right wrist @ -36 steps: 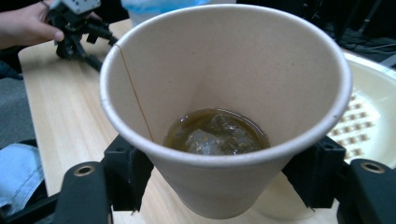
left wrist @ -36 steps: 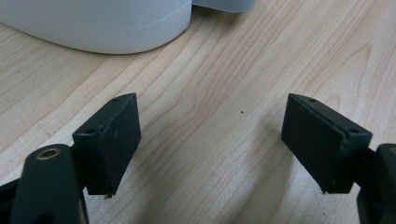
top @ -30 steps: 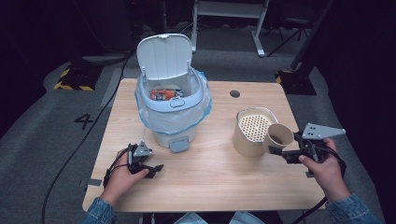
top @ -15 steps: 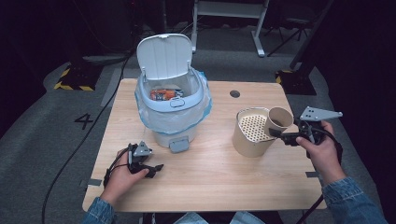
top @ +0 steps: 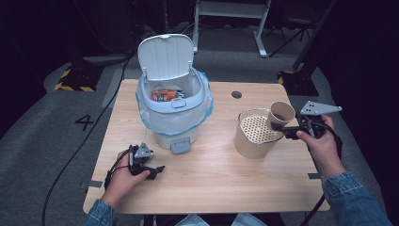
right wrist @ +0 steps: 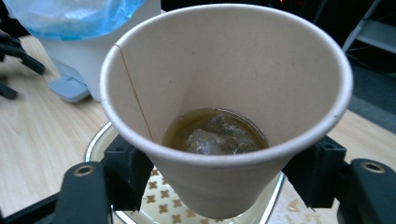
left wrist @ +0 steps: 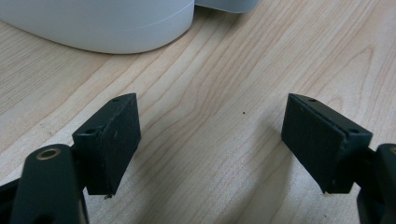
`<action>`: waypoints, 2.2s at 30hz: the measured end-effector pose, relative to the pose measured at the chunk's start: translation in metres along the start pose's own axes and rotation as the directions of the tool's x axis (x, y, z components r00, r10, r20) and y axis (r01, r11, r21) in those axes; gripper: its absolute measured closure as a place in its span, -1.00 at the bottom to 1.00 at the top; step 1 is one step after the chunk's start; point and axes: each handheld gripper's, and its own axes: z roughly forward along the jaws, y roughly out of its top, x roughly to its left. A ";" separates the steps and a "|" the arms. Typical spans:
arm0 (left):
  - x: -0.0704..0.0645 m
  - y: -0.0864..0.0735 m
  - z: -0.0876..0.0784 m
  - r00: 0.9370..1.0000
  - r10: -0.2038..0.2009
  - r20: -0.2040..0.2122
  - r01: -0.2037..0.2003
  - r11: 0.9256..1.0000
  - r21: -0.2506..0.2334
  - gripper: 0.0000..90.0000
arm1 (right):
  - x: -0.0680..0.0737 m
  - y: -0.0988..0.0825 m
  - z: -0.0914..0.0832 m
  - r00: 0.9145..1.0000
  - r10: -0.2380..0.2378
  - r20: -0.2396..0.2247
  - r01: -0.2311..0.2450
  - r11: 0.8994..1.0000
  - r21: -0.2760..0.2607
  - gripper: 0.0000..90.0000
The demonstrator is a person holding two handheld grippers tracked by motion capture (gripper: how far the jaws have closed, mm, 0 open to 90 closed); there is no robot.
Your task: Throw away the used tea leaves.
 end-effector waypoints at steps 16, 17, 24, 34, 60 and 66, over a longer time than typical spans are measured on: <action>0.000 0.000 0.000 1.000 -0.002 0.000 0.002 1.000 0.000 -0.55 | 0.002 0.008 0.008 0.933 -0.331 0.145 0.321 0.943 0.089 -0.28; 0.000 0.000 0.000 1.000 -0.002 0.001 0.002 1.000 0.000 -0.55 | 0.003 0.008 0.009 0.918 -0.363 0.157 0.352 0.931 0.096 -0.28; 0.001 0.000 0.000 1.000 -0.006 0.005 0.006 1.000 -0.004 -0.55 | 0.009 0.011 0.013 0.835 -0.513 0.196 0.480 0.856 0.193 -0.28; 0.001 0.000 0.000 1.000 -0.005 0.005 0.005 1.000 -0.003 -0.55 | 0.020 0.014 0.021 0.593 -0.767 0.245 0.672 0.639 0.374 -0.27; 0.000 0.000 0.000 1.000 -0.003 0.001 0.003 1.000 0.001 -0.56 | 0.049 0.008 0.038 -0.184 -0.977 0.103 0.692 -0.055 0.719 -0.27; 0.000 0.000 0.000 1.000 -0.003 0.001 0.003 1.000 0.001 -0.56 | 0.059 0.006 0.042 -0.412 -0.911 -0.002 0.583 -0.266 0.768 -0.27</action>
